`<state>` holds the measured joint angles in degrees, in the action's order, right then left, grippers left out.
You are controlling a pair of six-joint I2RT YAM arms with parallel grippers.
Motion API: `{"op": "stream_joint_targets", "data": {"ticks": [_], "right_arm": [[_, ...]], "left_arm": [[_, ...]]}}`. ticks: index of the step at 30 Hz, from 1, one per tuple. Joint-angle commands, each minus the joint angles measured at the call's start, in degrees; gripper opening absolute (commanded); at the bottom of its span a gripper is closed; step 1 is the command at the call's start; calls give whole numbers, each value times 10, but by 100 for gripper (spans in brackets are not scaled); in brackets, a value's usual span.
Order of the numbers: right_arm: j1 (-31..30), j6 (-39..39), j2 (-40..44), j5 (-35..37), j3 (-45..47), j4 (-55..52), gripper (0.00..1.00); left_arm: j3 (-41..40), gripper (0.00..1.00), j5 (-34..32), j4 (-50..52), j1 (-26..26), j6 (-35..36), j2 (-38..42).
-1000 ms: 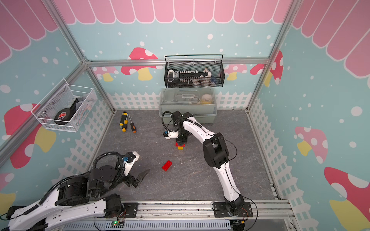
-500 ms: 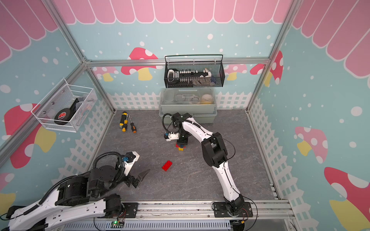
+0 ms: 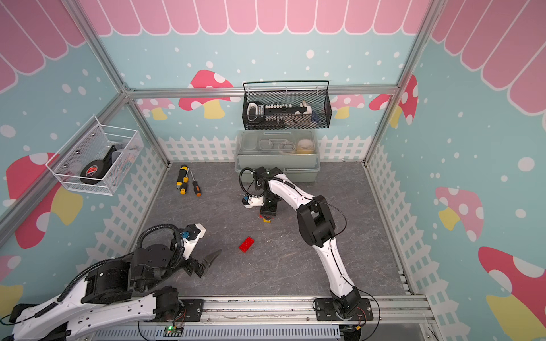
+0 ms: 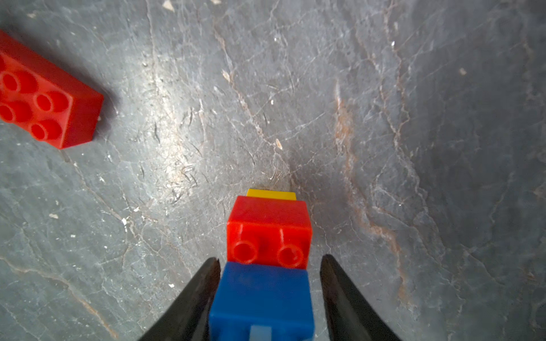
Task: Assemble the letter f with lego
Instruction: Assemble the lego brick with the lego brick, then pick up the lego brick from the center of the board.
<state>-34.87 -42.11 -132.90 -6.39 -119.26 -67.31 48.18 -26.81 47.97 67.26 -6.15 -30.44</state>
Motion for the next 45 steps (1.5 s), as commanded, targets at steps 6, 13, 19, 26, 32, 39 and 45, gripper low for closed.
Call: {"op": "stream_joint_targets", "data": {"ticks": [6, 13, 19, 26, 32, 39, 45], "right_arm": [[4, 9, 46, -16, 9, 19, 62], [2, 16, 119, -16, 59, 53, 68], [-23, 14, 188, -21, 136, 89, 68], [-75, 10, 221, -64, 258, 163, 67], [-130, -13, 222, -43, 302, 209, 67], [-156, -57, 259, -50, 363, 275, 67], [-161, -65, 256, -63, 373, 289, 67]], "left_arm": [[12, 99, 0, 12, 2, 9, 2], [12, 99, 1, 11, 2, 9, 1], [12, 99, -18, 12, 3, 4, 4], [8, 99, -45, 14, 3, -5, 32], [8, 99, -48, 15, 3, -11, 44], [6, 99, -51, 16, 3, -22, 59], [3, 99, -76, 19, 2, -35, 83]]}}
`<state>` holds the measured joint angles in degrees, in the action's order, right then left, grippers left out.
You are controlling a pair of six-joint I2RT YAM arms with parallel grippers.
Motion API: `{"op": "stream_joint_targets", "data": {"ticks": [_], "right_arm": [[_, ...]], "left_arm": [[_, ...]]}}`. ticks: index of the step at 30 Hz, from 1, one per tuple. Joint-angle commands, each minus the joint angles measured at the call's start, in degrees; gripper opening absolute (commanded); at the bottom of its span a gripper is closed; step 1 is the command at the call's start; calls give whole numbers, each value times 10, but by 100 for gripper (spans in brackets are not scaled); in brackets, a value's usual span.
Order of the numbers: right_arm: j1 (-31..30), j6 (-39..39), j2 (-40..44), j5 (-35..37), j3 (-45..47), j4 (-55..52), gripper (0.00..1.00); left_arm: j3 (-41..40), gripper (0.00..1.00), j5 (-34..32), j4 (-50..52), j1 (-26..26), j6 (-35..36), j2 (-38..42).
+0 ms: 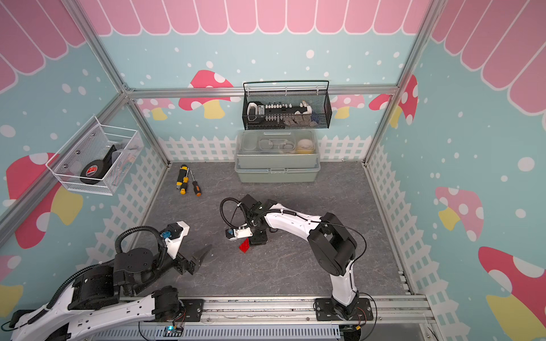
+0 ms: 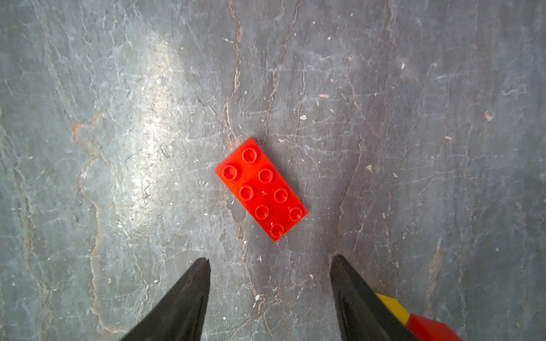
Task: Assemble the letter f with lego
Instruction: Pick up the lego brick from the center of the board.
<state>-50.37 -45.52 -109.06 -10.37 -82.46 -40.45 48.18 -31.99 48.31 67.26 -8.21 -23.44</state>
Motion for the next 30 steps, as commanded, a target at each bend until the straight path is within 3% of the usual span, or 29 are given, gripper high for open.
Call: {"op": "stream_joint_targets", "data": {"ticks": [1, 30], "right_arm": [[-7, -33, 16, -26, 3, 21, 67], [-54, -50, -91, -32, -66, -33, 65]], "left_arm": [[2, 99, -27, 15, 2, -16, 15], [1, 99, -31, 15, 3, -18, 22]]}}
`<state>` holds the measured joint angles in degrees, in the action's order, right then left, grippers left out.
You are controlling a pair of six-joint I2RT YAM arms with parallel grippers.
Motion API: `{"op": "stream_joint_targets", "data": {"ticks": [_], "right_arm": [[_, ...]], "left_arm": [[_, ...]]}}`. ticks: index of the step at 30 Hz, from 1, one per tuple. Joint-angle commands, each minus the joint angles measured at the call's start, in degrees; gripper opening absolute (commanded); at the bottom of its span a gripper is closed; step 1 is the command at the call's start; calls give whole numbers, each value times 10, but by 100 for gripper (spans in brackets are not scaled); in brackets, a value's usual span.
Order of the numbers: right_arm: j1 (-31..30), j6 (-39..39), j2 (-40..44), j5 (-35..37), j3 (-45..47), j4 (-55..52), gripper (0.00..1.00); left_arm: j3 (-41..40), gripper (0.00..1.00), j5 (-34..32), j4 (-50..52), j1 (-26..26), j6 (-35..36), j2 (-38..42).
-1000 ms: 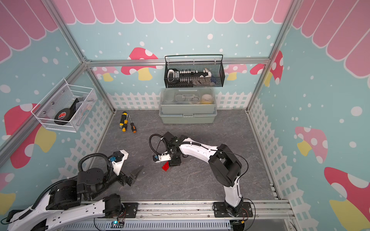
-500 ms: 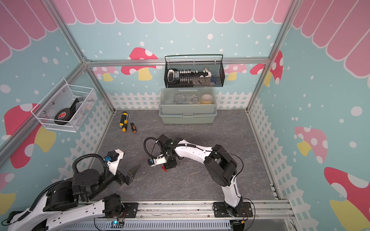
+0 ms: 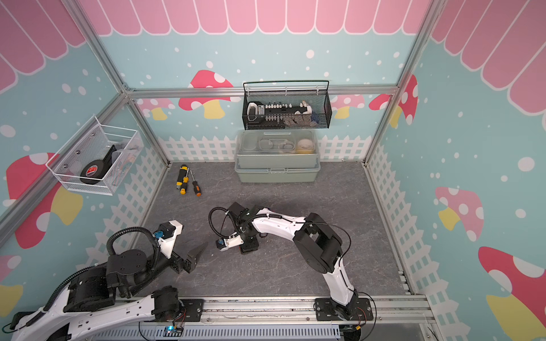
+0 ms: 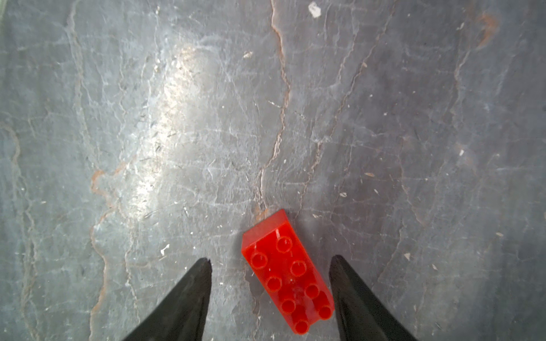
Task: Assemble the letter f with lego
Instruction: Pick up the lego brick from the center of the board.
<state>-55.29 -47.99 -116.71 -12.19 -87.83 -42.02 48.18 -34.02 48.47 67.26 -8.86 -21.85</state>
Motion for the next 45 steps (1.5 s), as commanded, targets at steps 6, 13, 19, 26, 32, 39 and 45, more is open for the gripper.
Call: {"op": "stream_joint_targets", "data": {"ticks": [6, 13, 19, 26, 32, 39, 45], "right_arm": [[-5, -26, -27, -9, -19, -24, 65], [-5, -26, -39, -6, -30, -28, 61], [-4, -32, -53, -2, -48, -44, 57], [-3, -29, -60, 1, -55, -49, 50], [1, -26, -63, 1, -65, -54, 45], [8, -21, -65, 6, -74, -60, 40], [12, -19, -76, 8, -85, -72, 38]], "left_arm": [[1, 99, -10, 14, 3, -12, 8], [1, 99, -10, 14, 3, -12, 9], [-1, 99, -10, 14, 3, -12, 11], [0, 99, -10, 14, 3, -12, 12], [0, 99, -9, 14, 3, -12, 14], [0, 99, -9, 14, 3, -11, 15], [0, 99, -9, 14, 2, -12, 14]]}}
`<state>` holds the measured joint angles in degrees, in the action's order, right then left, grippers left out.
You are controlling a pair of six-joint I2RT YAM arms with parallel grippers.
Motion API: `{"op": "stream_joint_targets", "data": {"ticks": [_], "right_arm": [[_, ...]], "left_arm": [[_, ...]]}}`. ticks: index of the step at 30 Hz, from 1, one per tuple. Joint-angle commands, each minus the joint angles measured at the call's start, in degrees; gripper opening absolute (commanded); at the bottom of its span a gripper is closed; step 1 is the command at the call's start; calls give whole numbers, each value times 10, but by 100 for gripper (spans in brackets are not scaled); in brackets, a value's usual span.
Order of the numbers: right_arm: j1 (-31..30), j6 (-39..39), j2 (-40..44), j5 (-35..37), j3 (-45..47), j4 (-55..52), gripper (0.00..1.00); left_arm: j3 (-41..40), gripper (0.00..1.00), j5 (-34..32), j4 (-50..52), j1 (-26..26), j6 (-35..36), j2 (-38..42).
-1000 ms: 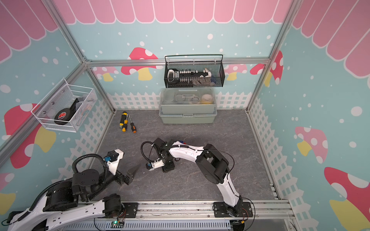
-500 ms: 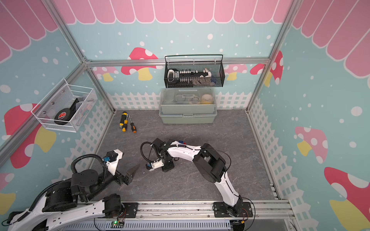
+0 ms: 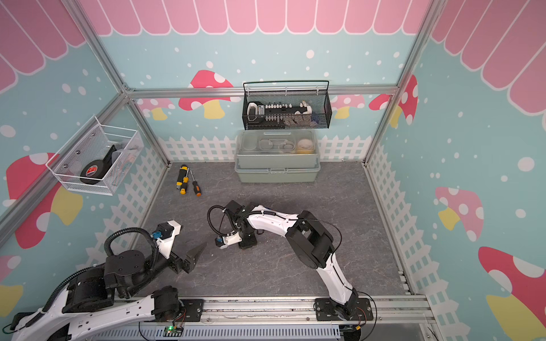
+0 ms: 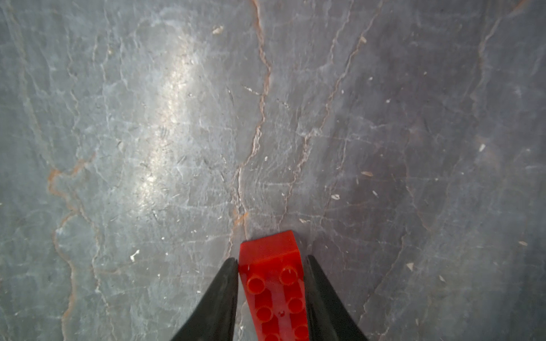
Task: Assemble the letter f with lego
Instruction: Pick up the lego brick from the center of the board.
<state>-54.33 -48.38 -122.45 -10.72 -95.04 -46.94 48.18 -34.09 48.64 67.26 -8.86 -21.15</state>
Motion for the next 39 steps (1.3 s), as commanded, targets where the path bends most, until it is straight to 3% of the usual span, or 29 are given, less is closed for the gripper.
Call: {"op": "stream_joint_targets", "data": {"ticks": [1, 21, 39], "right_arm": [[4, -15, -20, -7, -14, -23, 37], [22, -9, -31, 5, -24, -42, 43], [25, 0, -25, 13, -37, -53, 32]], "left_arm": [[0, 99, -8, 12, 3, -11, 8], [0, 99, -9, 12, 3, -12, 8], [0, 99, -7, 12, 3, -12, 8]]}}
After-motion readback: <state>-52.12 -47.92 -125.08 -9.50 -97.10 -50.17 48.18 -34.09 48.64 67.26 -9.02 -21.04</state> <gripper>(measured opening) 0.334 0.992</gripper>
